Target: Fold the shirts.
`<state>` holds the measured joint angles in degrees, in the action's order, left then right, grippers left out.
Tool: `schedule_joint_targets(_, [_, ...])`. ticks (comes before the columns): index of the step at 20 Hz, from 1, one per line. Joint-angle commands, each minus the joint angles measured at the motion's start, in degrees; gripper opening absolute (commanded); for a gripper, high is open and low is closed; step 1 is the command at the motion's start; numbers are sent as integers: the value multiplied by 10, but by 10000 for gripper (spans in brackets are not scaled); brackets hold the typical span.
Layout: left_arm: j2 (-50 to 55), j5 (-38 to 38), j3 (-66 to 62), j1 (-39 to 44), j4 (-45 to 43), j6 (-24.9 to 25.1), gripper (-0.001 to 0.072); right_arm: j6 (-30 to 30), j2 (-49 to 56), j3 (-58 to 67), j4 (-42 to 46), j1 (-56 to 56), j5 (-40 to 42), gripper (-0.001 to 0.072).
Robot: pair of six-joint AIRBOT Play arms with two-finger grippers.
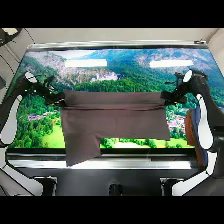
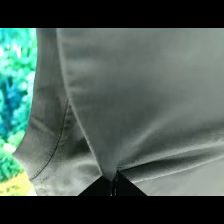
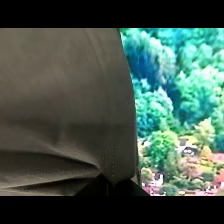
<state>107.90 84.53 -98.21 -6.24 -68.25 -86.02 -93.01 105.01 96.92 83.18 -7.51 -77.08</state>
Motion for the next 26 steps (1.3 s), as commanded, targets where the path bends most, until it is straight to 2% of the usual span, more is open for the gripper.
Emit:
schedule_joint_targets(1, [2, 22, 7, 4, -14, -8, 25, 2, 12, 0, -1, 0, -24, 48])
schedule_joint_targets(3, [3, 16, 7, 6, -9, -8, 37, -9, 14, 0, -2, 0, -25, 61])
schedule_joint_targets(4, [3, 16, 6, 5, 0, -8, 202, -11, 12, 0, -2, -1, -25, 244])
schedule_joint_targets(5, [1, 21, 3, 2, 7, -9, 413, -11, 8, 1, 0, -1, -26, 494])
schedule_joint_targets(6, [-3, 33, -2, -4, 7, -8, 471, -6, -1, 2, 12, -1, -40, 573])
schedule_joint_targets(8, [-20, 61, -5, -22, 7, 1, 471, -5, -30, 2, 45, -11, -72, 567])
schedule_joint_targets(12, [-88, 105, 51, -62, 7, 20, 469, -1, -75, -23, 0, -84, -190, 556])
schedule_joint_targets(14, [-155, 68, 187, -69, 7, 47, 469, 5, -115, -93, -1, -102, -172, 556])
schedule_joint_targets(16, [-232, -8, 372, -70, 10, 68, 468, 12, -165, -192, -3, -102, -115, 556])
schedule_joint_targets(19, [-324, -92, 572, -73, 59, 122, 468, 23, -213, -292, -18, -101, -65, 556])
schedule_joint_targets(23, [-350, -130, 629, -70, 105, 128, 454, 27, -220, -309, -17, -101, -70, 557])
schedule_joint_targets(26, [-350, -153, 645, -50, 105, 123, 451, 28, -226, -320, -4, -101, -67, 557])
